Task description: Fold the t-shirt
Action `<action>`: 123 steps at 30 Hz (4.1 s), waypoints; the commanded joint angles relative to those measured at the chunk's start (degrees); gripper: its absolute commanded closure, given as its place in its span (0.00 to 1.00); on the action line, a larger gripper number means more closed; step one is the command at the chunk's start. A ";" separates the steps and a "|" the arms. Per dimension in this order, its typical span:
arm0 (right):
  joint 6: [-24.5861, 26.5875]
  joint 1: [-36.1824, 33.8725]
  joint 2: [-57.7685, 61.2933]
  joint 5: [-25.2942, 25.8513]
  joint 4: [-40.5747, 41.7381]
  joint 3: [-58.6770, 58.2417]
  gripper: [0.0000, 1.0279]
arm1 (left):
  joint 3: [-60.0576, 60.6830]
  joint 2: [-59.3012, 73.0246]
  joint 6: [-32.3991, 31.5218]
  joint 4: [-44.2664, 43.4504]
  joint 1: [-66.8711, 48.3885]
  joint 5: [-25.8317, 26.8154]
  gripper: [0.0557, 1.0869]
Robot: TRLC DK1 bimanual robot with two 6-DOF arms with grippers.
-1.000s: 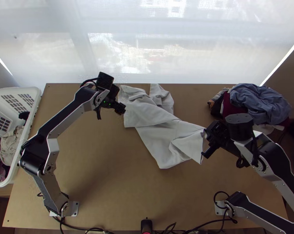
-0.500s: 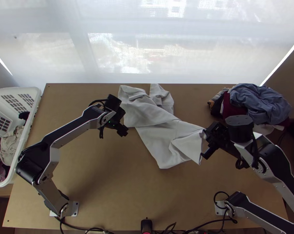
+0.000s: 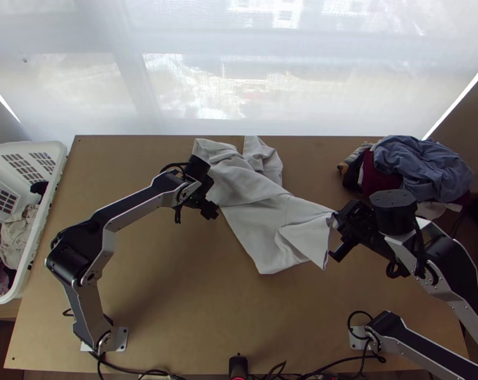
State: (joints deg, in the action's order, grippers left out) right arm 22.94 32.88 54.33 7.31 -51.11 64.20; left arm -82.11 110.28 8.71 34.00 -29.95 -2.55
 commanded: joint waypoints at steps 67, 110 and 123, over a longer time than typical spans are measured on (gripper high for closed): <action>2.90 -1.95 -1.42 -0.54 -2.41 31.77 0.98 | -45.25 -37.95 -2.82 38.42 17.39 0.35 0.97; 13.36 -2.56 -6.07 -3.71 28.35 51.02 0.98 | -45.78 -55.87 5.09 21.02 35.23 0.44 0.97; 13.01 -2.83 -1.06 -6.61 27.38 62.45 0.98 | -45.95 -54.82 4.30 20.05 36.11 0.61 0.97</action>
State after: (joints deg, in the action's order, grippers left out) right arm 36.27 30.11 49.21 1.89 -24.36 119.83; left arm -128.05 54.83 13.54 54.61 5.50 -1.83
